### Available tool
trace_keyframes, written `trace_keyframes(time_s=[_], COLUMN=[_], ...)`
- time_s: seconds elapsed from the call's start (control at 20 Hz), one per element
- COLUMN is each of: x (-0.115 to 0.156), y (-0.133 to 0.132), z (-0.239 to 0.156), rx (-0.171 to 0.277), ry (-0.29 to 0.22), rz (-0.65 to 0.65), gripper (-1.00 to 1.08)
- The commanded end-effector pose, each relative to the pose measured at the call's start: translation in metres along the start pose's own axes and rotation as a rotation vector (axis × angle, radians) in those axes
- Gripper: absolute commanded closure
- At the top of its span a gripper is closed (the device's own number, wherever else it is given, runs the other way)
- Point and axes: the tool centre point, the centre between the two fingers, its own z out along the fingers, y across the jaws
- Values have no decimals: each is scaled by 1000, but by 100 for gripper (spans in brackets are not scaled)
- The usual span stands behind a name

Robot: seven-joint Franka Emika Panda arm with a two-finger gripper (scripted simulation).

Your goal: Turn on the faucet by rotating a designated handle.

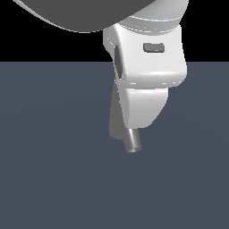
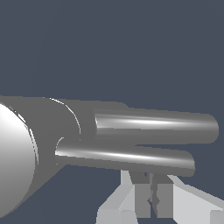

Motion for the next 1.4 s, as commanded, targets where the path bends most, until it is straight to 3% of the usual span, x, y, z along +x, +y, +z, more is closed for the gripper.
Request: trace_keyframes(time_s=[0.0,0.7,0.75,1.35], x=[14,53,37,76], y=[3,10,3,-19], z=[0,0,0,0], rx=[-2,-5,2,-2], ry=[11,14,-6,5], rz=[15,20,-12,5], gripper=[108,108,108,108])
